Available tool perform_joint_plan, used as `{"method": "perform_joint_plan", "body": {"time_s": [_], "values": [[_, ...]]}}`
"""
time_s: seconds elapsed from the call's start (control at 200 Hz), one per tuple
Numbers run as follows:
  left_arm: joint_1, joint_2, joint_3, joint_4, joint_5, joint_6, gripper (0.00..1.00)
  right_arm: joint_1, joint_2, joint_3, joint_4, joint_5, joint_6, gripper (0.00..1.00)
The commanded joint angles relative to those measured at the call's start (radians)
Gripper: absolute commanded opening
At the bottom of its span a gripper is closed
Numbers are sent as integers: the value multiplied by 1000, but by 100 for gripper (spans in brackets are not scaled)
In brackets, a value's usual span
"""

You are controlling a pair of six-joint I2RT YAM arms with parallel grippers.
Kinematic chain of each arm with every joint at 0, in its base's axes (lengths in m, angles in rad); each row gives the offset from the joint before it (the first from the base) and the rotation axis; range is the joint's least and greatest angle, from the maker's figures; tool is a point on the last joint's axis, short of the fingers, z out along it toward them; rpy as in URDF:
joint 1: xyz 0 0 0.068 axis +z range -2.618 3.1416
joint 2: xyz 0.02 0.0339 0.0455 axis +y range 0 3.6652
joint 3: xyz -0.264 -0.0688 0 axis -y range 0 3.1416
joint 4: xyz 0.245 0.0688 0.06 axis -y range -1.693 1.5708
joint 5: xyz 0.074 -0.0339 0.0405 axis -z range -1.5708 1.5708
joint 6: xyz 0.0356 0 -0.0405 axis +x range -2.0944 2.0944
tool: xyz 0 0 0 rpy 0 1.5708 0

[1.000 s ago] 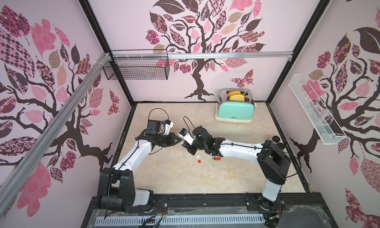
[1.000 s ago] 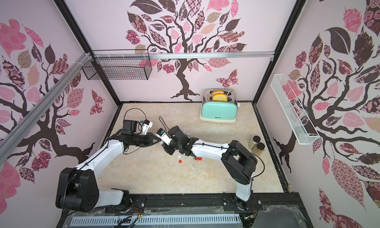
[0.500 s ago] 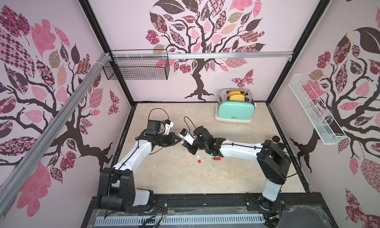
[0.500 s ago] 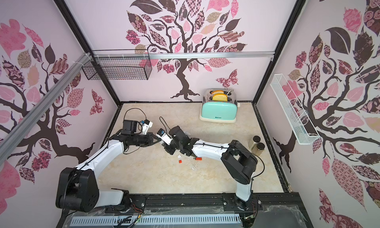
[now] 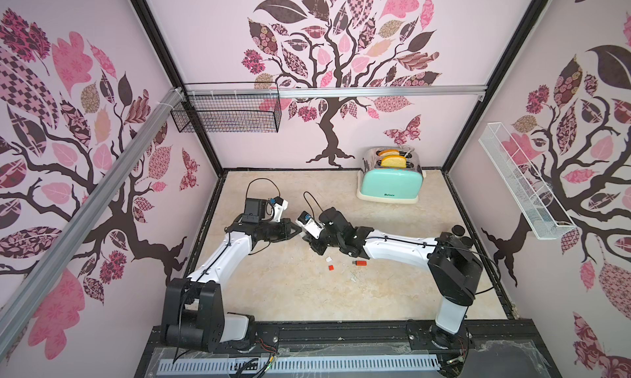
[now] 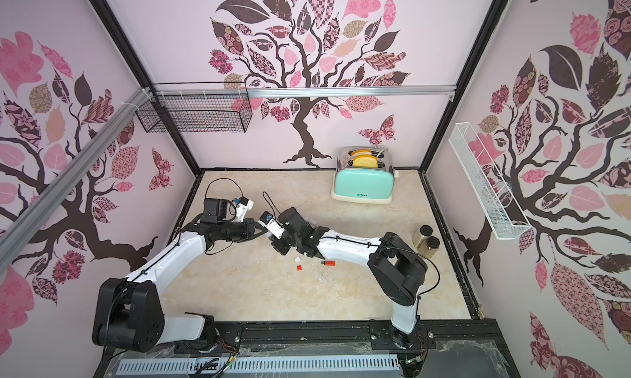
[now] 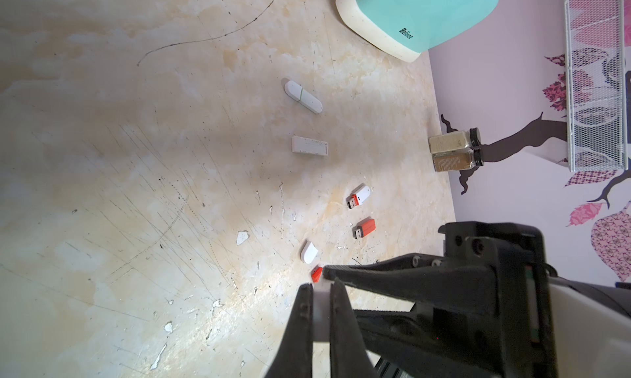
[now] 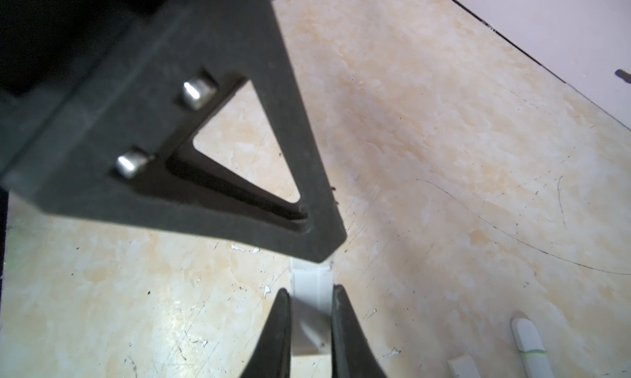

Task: Close the usb drive cover
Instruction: Close the cover of the USB drive, then place the USB drive at the center of the board.

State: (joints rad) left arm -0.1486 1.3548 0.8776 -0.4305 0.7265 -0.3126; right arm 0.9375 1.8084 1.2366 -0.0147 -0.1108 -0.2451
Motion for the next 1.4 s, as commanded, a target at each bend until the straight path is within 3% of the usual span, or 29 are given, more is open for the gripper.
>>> {"method": "perform_joint_plan", "body": {"time_s": [0.0,0.045,0.19,0.375,0.575,0.77,1.095,1.396], "values": [[-44,17,-40,-117,47,9,0,17,-44,79,313,-30,-18,0],[-45,13,-31,-127,40,13,1,17,-48,76,288,-32,-31,0],[-39,-21,-37,-116,27,16,30,4,-67,0,271,-64,-77,0],[41,-104,-72,-85,30,-2,58,-59,-110,-131,256,-78,-64,0],[78,-183,-107,-73,56,9,73,-134,-166,-216,207,-38,-110,0],[109,-206,-99,-103,10,57,80,-172,-176,-174,45,7,-198,0],[118,-214,-91,-116,-7,94,85,-189,-179,-190,34,-18,-250,0],[130,-251,-94,-145,-135,195,94,-209,-129,-74,-252,1,-376,0]]}}
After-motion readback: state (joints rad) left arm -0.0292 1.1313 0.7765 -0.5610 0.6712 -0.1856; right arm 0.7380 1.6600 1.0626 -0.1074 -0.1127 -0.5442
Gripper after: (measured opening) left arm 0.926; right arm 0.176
